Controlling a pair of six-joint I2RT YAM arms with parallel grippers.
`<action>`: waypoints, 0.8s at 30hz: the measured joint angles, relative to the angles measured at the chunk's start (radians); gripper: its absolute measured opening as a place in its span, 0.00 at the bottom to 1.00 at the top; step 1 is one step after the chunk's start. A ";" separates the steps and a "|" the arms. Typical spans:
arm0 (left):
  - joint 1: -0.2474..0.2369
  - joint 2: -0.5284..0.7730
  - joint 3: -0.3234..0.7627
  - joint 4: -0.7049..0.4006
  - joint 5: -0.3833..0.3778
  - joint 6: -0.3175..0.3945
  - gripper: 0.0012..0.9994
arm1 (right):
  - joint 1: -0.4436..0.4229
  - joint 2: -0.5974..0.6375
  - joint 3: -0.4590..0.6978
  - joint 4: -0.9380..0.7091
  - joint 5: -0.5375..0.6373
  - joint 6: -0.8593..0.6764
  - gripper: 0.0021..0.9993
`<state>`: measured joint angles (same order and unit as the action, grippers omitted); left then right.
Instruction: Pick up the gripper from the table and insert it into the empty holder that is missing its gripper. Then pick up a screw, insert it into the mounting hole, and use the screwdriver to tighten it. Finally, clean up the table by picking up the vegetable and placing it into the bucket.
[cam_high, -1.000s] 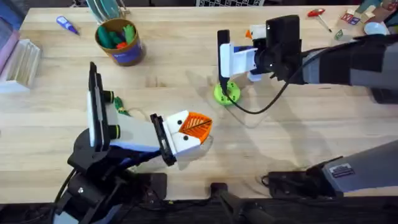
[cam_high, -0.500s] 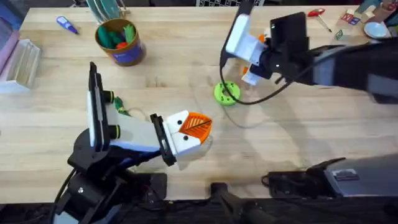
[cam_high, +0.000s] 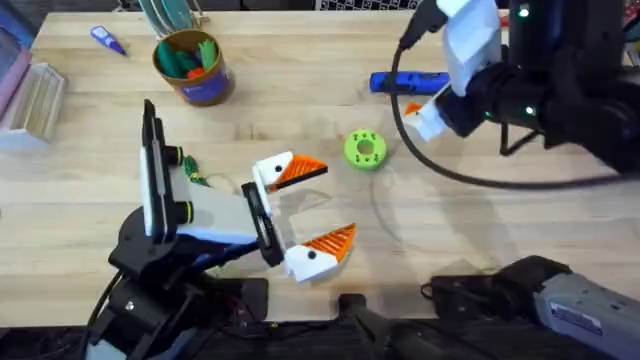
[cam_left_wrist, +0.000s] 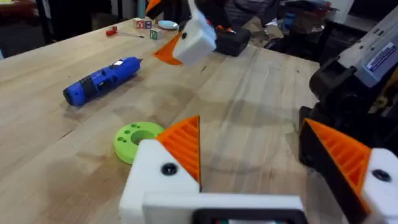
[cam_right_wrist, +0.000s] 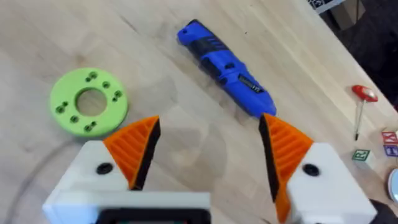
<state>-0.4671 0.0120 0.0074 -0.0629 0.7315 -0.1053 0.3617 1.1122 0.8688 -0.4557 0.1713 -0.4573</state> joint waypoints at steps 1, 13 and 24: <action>0.000 0.000 0.000 0.000 -0.001 0.000 0.99 | 0.007 -0.013 0.000 -0.022 0.000 0.006 0.95; 0.000 0.000 0.023 -0.042 -0.268 -0.068 0.99 | 0.063 -0.035 0.000 -0.099 -0.003 0.043 0.95; 0.000 0.209 0.425 -0.521 -0.641 -0.101 0.99 | 0.065 -0.035 0.000 -0.099 -0.007 0.046 0.95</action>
<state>-0.4671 0.2210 0.4320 -0.5842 0.0901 -0.2060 0.4263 1.0774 0.8688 -0.5545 0.1647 -0.4111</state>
